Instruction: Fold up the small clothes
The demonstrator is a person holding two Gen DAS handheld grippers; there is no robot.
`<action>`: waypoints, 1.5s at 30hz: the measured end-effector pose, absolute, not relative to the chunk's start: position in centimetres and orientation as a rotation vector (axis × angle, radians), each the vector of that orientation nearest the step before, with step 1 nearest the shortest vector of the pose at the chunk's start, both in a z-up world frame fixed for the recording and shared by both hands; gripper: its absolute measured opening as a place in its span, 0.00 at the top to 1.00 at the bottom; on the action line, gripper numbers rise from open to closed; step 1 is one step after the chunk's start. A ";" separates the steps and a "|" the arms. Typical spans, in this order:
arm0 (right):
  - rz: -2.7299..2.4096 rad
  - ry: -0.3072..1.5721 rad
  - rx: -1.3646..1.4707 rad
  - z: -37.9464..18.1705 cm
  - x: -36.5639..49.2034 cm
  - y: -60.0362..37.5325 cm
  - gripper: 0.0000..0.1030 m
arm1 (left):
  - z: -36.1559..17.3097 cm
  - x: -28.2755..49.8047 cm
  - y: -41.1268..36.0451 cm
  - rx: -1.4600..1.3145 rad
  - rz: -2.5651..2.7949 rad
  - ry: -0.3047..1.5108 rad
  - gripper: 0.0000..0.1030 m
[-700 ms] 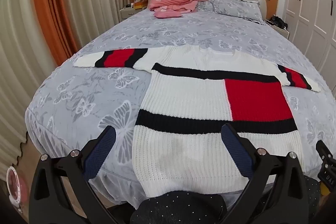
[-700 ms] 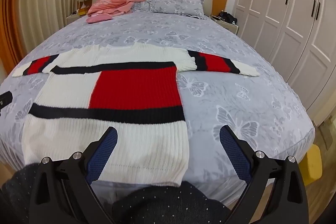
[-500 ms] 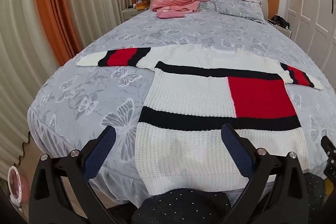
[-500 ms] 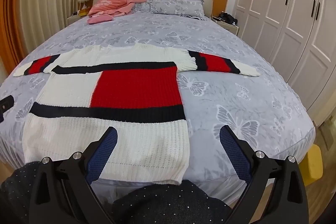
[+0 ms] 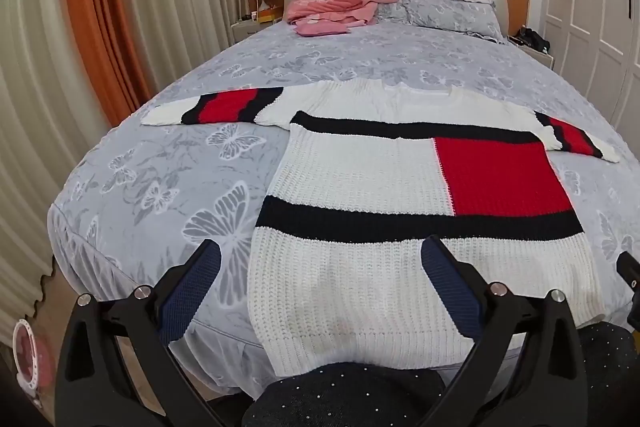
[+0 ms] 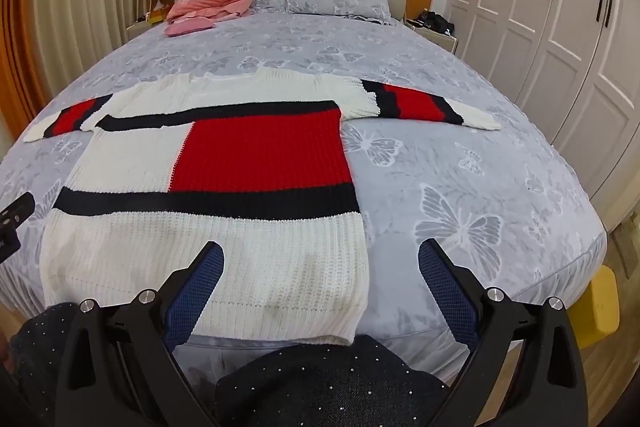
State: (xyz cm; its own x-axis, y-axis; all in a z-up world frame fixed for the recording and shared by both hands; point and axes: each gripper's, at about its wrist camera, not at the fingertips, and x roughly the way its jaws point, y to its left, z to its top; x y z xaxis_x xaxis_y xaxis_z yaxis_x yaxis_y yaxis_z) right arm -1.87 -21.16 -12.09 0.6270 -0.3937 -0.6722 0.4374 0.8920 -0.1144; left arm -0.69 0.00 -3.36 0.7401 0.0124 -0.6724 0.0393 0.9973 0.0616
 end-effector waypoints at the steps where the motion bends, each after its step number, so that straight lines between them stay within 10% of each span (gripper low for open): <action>1: -0.476 0.760 0.056 -12.2 -1.8 -21.1 0.07 | -3.5 -0.7 0.0 0.071 -0.013 0.741 0.05; 45: -0.479 0.770 0.016 -12.6 -1.6 -20.5 0.06 | -4.2 -0.6 -0.4 0.101 -0.008 0.757 0.05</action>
